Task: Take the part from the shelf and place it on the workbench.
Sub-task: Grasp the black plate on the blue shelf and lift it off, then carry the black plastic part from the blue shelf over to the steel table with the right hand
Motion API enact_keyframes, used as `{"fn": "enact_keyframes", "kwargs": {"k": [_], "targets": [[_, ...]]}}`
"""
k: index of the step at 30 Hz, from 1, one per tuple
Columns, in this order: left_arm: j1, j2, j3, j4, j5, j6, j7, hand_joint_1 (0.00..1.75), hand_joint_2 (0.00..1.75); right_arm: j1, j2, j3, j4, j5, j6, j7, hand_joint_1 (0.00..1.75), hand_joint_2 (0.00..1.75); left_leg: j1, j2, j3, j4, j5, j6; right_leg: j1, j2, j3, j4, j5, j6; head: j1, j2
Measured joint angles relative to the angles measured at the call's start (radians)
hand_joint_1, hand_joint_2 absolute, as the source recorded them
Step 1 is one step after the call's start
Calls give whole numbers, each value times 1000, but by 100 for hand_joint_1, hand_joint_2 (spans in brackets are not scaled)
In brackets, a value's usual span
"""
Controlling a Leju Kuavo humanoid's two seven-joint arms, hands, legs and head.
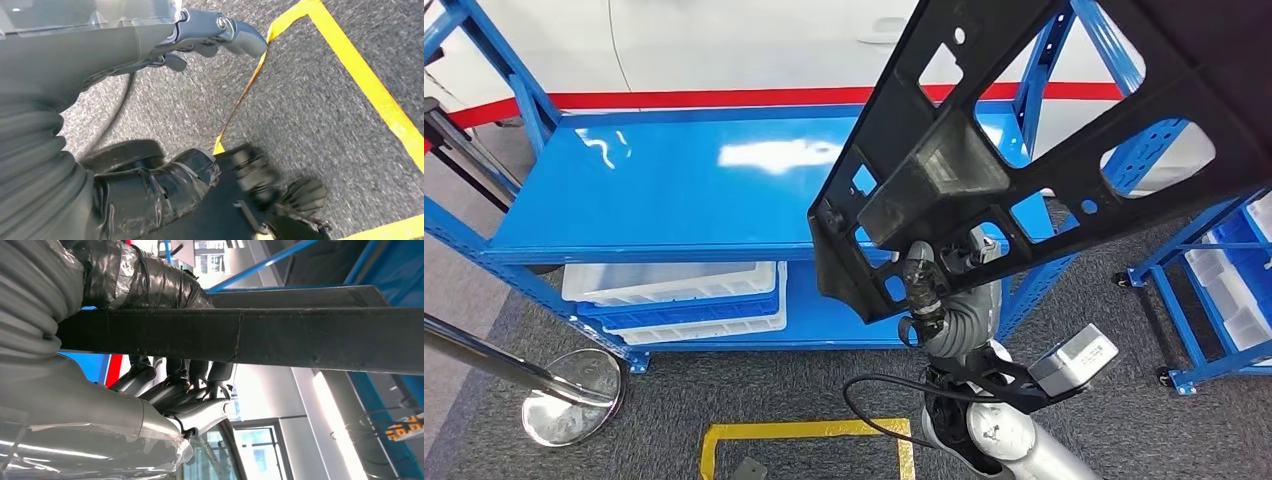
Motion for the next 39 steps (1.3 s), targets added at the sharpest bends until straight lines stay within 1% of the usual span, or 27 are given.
{"fn": "enact_keyframes", "kwargs": {"k": [2, 5, 6, 7, 9, 10, 11, 12, 13, 14, 16, 17, 19, 21, 24, 25, 26, 27, 28, 29, 31, 32, 33, 35, 36, 37, 39], "targets": [[-1, 1, 4, 0, 1, 0, 1, 0, 175, 1, 1, 0, 0, -2, 3, -1, 175, 175, -7, -1, 29, -57, -4, 5, -9, -2, 5, -15, 19, 11, -2, 0], [1, 1, 8, 0, 5, -1, 3, 0, 175, 5, 1, 0, 0, -9, 8, -3, 175, 175, -7, 1, 25, -97, 43, 13, -10, -1, 6, -43, 39, 26, -3, 0], [1, 1, 9, 0, 6, -1, 3, 0, 175, 8, 1, 0, 1, -13, 10, -5, 175, 175, -4, 3, 21, -112, 62, 14, -8, 0, 2, -37, 18, 29, -3, 0], [1, 1, 10, 0, 7, -1, 3, 0, 175, 10, 1, 0, 1, -17, 12, -6, 175, 175, 0, 5, 14, -122, 79, 14, -8, 0, -7, -10, -24, 32, -2, 0], [2, -1, 11, 0, 9, -3, 4, 0, 175, 13, 1, 0, 3, -23, 18, -10, 175, 175, 1, 7, -16, -122, 104, 14, -9, 0, -29, 103, -124, 39, 0, 0], [3, -2, 11, 0, 10, -4, 4, 0, 175, 16, 1, 0, 5, -25, 19, -12, 175, 175, 2, 8, -35, -117, 115, 12, -10, -1, -36, 164, -150, 43, 1, 0], [5, -3, 11, 0, 11, -5, 5, 0, 175, 18, 1, 0, 6, -27, 20, -14, 175, 175, 3, 9, -54, -110, 124, 10, -11, -1, -33, 206, -150, 48, 1, 0], [5, -4, 12, 0, 14, -6, 6, 0, 175, 21, 1, 0, 8, -29, 20, -16, 175, 175, 4, 10, -76, -100, 132, 6, -13, -1, -15, 218, -128, 54, 1, 0], [5, -4, 13, 0, 16, -7, 6, 0, 175, 22, 1, 0, 10, -32, 20, -17, 175, 175, 7, 10, -97, -88, 139, 1, -16, -1, 21, 189, -100, 59, 1, 0], [5, -3, 14, 0, 18, -8, 6, 0, 175, 23, 1, 0, 11, -34, 21, -17, 175, 175, 8, 10, -118, -71, 143, -5, -20, -1, 71, 135, -91, 63, 2, 0], [5, -4, 17, 0, 20, -9, 6, 0, 175, 24, 1, -1, 13, -37, 21, -18, 175, 175, 8, 8, -151, -39, 150, -16, -20, 2, 157, 15, -115, 60, 5, 0], [6, -4, 20, 0, 22, -9, 6, 0, 175, 26, 1, -1, 14, -37, 21, -18, 175, 175, 6, 7, -160, -30, 156, -22, -18, 3, 173, -17, -132, 52, 6, 0], [12, -3, 29, 0, 27, -10, 6, 0, 175, 31, 1, -3, 17, -39, 22, -19, 175, 175, 7, 5, -173, -26, 172, -31, -16, 2, 159, -24, -126, 31, 7, 0], [19, -2, 37, 0, 32, -11, 6, 0, 175, 37, 1, -3, 21, -40, 22, -19, 175, 175, 12, 5, -191, -2, 136, -43, -18, -1, 139, -23, -103, 13, 4, 0], [24, -2, 40, 0, 35, -11, 6, 0, 175, 42, 1, -3, 22, -40, 22, -20, 175, 175, 21, 5, -226, 141, -6, -62, -18, -3, 104, -21, -71, 1, -1, 0], [24, -2, 40, 0, 35, -10, 4, 0, 175, 44, 1, -3, 22, -40, 22, -21, 175, 175, 22, 5, -231, 198, -33, -65, -17, -4, 90, -19, -61, 0, -1, 0], [23, -2, 41, 0, 35, -7, 1, 0, 175, 46, 1, -3, 22, -40, 22, -22, 175, 175, 23, 5, -225, 235, -38, -65, -16, -5, 75, -16, -51, 0, -1, 0], [23, -2, 41, 0, 35, -4, -2, 0, 175, 48, 1, -3, 22, -39, 22, -23, 175, 175, 24, 5, -206, 244, -23, -64, -14, -6, 60, -13, -42, 0, -1, 0], [22, -2, 42, 0, 35, 0, -5, 0, 175, 49, 1, -3, 22, -38, 23, -25, 175, 175, 23, 4, -170, 217, 3, -59, -12, -6, 46, -11, -32, 1, -1, 0], [21, -1, 42, 0, 35, 3, -8, 0, 175, 50, 1, -3, 22, -38, 23, -26, 175, 175, 21, 3, -119, 159, 24, -50, -10, -5, 35, -10, -23, 1, -1, 0], [16, 0, 43, 0, 35, 4, -9, 0, 175, 51, 2, -3, 22, -36, 25, -28, 175, 175, 14, 1, -14, 15, 17, -29, -11, -4, 26, -13, -6, 7, 0, 0], [14, 1, 44, 0, 35, 3, -9, 0, 175, 51, 2, -3, 22, -36, 25, -28, 175, 175, 9, 0, 18, -33, 9, -22, -13, -5, 27, -17, 2, 12, 0, 0], [13, 2, 45, 0, 35, 1, -9, 0, 175, 51, 2, -3, 22, -36, 25, -29, 175, 175, 5, 0, 32, -61, 5, -17, -17, -6, 30, -23, 11, 19, -2, 0], [13, 2, 46, 0, 35, -3, -7, 0, 175, 52, 3, -3, 22, -36, 26, -29, 175, 175, 3, 1, 30, -82, 32, -13, -18, -5, 30, -36, 28, 32, -6, 0], [13, 2, 47, 0, 36, -5, -5, 0, 175, 53, 3, -3, 22, -36, 26, -30, 175, 175, 6, 3, 25, -96, 47, -9, -16, -4, 23, -34, 19, 37, -5, 0], [13, 2, 47, 0, 38, -8, -4, 0, 175, 54, 3, -3, 22, -36, 26, -30, 175, 175, 9, 6, 16, -108, 64, -4, -14, -3, 11, -13, -12, 40, -2, 0], [14, 1, 47, 0, 41, -13, -2, 0, 175, 56, 3, -3, 22, -35, 26, -30, 175, 175, 11, 9, -9, -117, 91, 2, -11, -2, -19, 82, -106, 43, 4, 0]]}}
